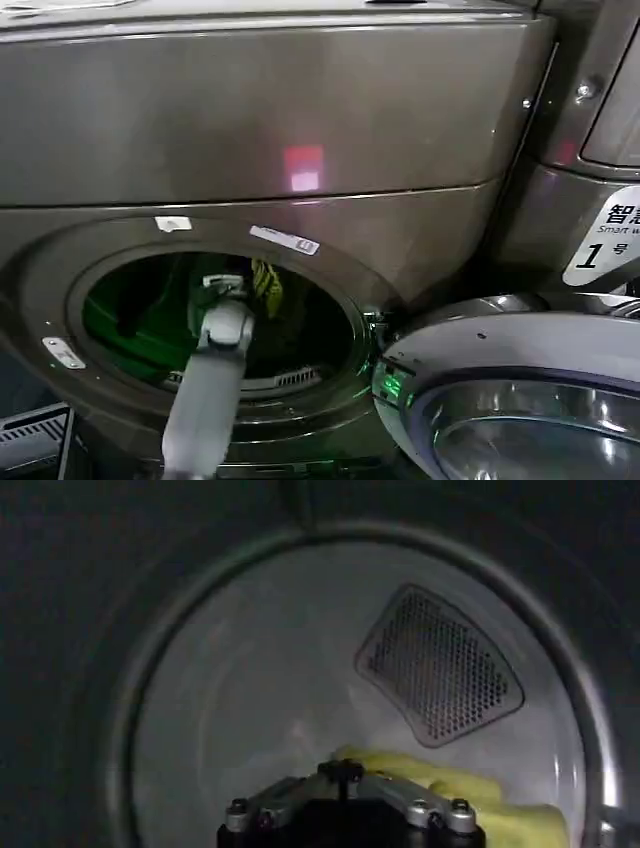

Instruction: Grasp the clothes from the dryer.

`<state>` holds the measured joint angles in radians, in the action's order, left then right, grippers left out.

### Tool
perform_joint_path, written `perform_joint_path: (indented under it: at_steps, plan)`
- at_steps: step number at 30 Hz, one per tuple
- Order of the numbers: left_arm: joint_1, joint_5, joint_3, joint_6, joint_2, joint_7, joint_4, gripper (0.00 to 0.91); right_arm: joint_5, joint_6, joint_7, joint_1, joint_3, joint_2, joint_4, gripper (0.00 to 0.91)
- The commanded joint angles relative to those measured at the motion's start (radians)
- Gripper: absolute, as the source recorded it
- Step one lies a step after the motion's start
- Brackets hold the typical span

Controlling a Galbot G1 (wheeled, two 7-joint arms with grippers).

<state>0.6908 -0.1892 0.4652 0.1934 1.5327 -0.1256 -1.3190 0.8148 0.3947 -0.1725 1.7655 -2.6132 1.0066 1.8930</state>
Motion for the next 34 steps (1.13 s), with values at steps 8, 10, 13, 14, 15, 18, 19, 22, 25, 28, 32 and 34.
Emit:
perform_joint_path:
  at_steps: [8,10,13,14,15,18,19,22,25,28,32,34]
  plan:
    - [0.192,-0.021,0.018,-0.006,0.018,-0.018,-0.218,0.000,0.006,-0.024,0.008,0.012,-0.018,0.001,-0.003,0.907]
    - [0.190,-0.020,0.018,-0.006,0.011,-0.014,-0.217,0.000,0.006,-0.024,0.010,0.012,-0.018,0.002,-0.005,0.907]
    - [0.191,-0.018,0.019,-0.007,0.010,-0.012,-0.220,0.000,0.004,-0.023,0.016,0.014,-0.023,0.004,-0.010,0.907]
    - [0.190,-0.019,0.019,-0.006,0.010,-0.011,-0.220,0.000,0.004,-0.023,0.018,0.016,-0.027,0.003,-0.012,0.907]
    - [0.189,-0.018,0.019,-0.006,0.010,-0.010,-0.221,0.000,0.003,-0.023,0.017,0.018,-0.030,0.003,-0.014,0.907]
    - [0.180,-0.017,0.017,-0.007,0.011,-0.007,-0.217,0.000,0.000,-0.020,0.007,0.019,-0.037,0.004,-0.015,0.907]
    - [0.176,-0.018,0.017,-0.006,0.011,-0.007,-0.214,0.000,0.000,-0.020,0.004,0.018,-0.038,0.005,-0.013,0.907]
    - [0.170,-0.017,0.018,-0.007,0.012,-0.007,-0.212,0.000,-0.002,-0.016,0.000,0.019,-0.041,0.006,-0.012,0.907]
    - [0.173,-0.017,0.020,-0.007,0.012,-0.007,-0.215,0.000,-0.003,-0.010,-0.003,0.018,-0.041,0.007,-0.009,0.907]
    - [0.170,-0.013,0.020,-0.011,0.011,-0.007,-0.221,0.000,-0.004,-0.007,-0.005,0.017,-0.043,0.007,-0.007,0.907]
    - [0.160,-0.007,0.022,-0.014,0.009,-0.007,-0.220,0.000,-0.005,-0.005,-0.008,0.017,-0.044,0.008,-0.008,0.907]
    - [0.160,-0.006,0.022,-0.014,0.009,-0.007,-0.220,0.000,-0.006,-0.004,-0.009,0.017,-0.043,0.010,-0.006,0.907]
